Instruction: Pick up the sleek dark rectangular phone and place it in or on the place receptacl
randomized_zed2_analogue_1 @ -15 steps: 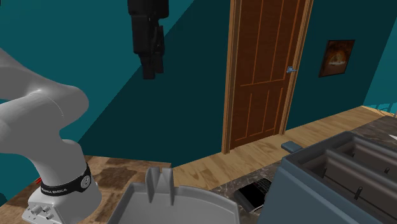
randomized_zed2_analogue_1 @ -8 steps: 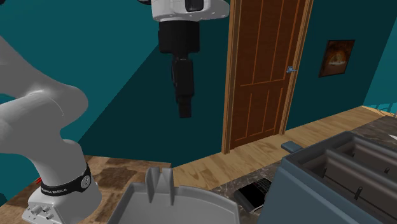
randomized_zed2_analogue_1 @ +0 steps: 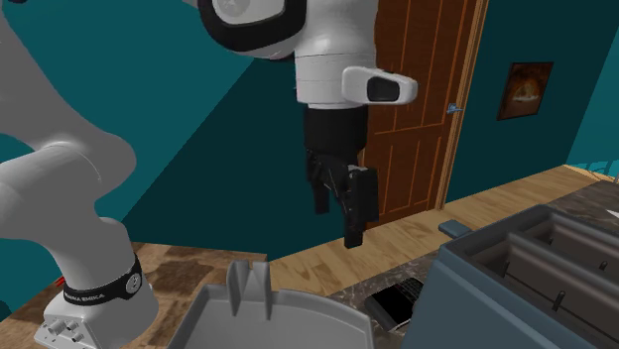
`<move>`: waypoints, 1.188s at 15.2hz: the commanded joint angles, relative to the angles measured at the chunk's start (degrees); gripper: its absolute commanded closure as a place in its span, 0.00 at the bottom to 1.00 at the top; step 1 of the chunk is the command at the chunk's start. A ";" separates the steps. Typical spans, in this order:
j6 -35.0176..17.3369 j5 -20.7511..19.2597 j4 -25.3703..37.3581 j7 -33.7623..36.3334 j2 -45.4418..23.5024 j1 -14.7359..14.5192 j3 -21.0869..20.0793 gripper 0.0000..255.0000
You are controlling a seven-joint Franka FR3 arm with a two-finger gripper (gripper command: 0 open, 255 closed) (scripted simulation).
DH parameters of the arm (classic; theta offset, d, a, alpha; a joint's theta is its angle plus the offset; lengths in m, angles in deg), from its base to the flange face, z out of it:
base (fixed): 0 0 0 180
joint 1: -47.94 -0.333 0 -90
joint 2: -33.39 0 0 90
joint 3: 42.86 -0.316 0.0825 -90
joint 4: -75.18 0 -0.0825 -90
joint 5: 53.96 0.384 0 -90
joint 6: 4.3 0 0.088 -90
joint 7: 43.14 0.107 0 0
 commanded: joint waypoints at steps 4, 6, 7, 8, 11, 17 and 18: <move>-7.84 1.85 3.55 -7.76 -10.91 -1.61 1.63 0.00; -10.41 2.99 5.46 -11.09 -15.29 -2.01 2.01 0.00; -11.59 3.63 6.52 -12.76 -17.50 -2.15 2.10 0.00; -12.69 4.30 7.66 -14.44 -19.70 -2.28 2.14 0.00; -14.62 5.22 8.81 -16.47 -22.77 -2.28 2.04 0.00; -19.40 6.04 7.40 -17.05 -26.19 -2.09 1.96 0.00; -19.40 6.04 7.40 -17.05 -26.19 -2.08 1.95 0.00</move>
